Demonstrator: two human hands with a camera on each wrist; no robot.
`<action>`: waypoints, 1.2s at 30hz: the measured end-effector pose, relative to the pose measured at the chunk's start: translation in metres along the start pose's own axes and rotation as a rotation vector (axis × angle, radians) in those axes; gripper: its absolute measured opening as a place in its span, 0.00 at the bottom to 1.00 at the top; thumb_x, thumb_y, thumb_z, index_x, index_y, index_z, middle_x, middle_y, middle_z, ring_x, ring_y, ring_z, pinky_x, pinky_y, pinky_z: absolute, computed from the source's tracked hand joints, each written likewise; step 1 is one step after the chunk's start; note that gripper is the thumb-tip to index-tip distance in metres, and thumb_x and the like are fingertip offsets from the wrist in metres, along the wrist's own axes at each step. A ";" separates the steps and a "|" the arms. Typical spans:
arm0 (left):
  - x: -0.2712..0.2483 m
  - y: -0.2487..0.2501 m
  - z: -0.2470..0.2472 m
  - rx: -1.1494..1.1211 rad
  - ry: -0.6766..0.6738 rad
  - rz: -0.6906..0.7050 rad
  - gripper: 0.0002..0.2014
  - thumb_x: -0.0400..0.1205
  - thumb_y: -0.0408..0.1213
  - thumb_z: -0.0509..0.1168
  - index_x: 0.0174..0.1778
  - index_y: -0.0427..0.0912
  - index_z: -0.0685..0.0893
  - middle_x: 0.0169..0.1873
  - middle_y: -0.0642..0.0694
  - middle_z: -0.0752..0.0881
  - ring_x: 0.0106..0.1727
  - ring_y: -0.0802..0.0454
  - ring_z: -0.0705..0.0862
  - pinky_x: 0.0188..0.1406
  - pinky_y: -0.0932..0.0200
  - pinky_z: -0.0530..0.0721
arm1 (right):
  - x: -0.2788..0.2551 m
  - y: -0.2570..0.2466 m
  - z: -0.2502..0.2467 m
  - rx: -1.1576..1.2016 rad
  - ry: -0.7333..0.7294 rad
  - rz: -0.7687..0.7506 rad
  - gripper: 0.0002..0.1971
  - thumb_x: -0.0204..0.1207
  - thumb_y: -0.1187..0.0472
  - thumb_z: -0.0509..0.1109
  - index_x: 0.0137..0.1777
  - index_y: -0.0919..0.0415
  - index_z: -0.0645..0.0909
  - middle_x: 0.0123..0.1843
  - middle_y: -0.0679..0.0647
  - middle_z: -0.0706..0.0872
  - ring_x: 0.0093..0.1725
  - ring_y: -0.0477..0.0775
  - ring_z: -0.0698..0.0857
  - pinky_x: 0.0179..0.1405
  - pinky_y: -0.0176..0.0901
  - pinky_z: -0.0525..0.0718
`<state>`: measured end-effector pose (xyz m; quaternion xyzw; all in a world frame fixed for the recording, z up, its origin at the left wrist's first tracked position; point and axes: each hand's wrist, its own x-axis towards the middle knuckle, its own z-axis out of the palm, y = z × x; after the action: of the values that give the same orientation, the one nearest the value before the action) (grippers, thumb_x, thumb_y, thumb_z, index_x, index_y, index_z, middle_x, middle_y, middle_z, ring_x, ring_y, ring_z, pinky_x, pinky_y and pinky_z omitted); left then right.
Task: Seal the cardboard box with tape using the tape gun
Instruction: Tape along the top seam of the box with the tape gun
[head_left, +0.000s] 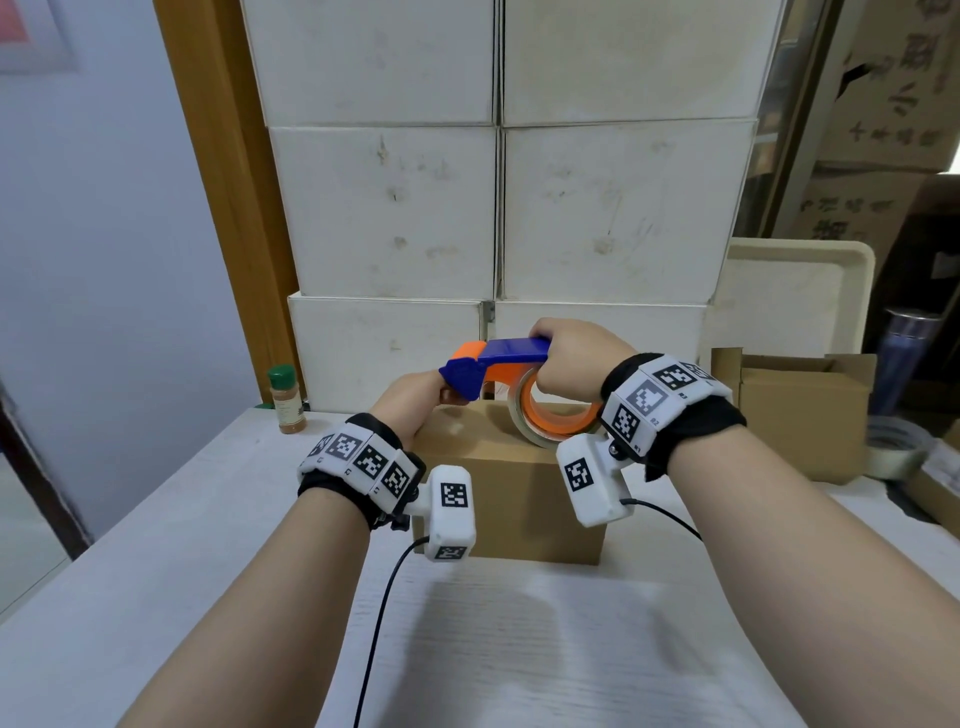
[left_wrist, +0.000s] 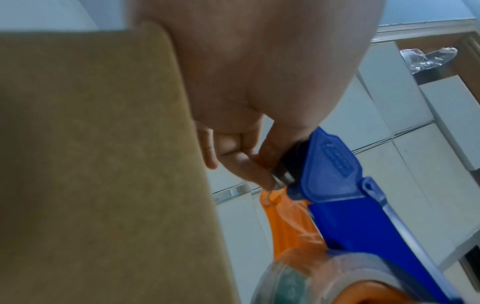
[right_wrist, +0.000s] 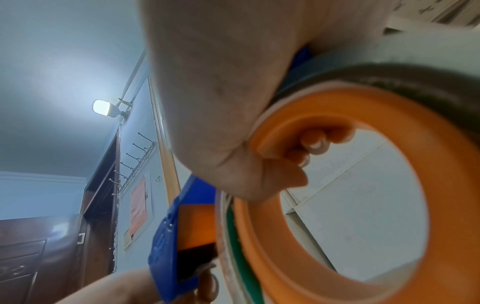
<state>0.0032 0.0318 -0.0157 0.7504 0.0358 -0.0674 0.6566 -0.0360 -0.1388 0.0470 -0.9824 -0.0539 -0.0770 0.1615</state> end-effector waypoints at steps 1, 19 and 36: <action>0.000 0.000 0.001 0.013 0.017 0.014 0.15 0.76 0.32 0.60 0.22 0.43 0.77 0.15 0.51 0.80 0.27 0.49 0.73 0.34 0.59 0.71 | 0.000 0.000 0.000 0.000 0.001 0.000 0.20 0.70 0.67 0.65 0.62 0.54 0.75 0.48 0.52 0.82 0.46 0.54 0.80 0.43 0.42 0.78; 0.009 -0.021 -0.013 -0.768 0.185 -0.031 0.15 0.86 0.31 0.55 0.32 0.40 0.73 0.22 0.50 0.74 0.34 0.56 0.78 0.33 0.65 0.81 | 0.004 -0.013 0.006 -0.001 0.005 -0.011 0.20 0.73 0.70 0.60 0.63 0.54 0.75 0.46 0.53 0.80 0.45 0.56 0.78 0.43 0.43 0.74; -0.004 -0.041 -0.025 -0.243 0.198 -0.068 0.11 0.81 0.31 0.56 0.32 0.39 0.75 0.26 0.44 0.72 0.36 0.51 0.79 0.56 0.52 0.79 | -0.002 -0.024 -0.002 -0.130 -0.044 -0.115 0.22 0.71 0.71 0.60 0.63 0.54 0.79 0.54 0.55 0.84 0.50 0.57 0.81 0.48 0.45 0.77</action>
<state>-0.0049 0.0624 -0.0526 0.6668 0.1336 -0.0105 0.7331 -0.0416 -0.1175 0.0561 -0.9875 -0.1088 -0.0679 0.0916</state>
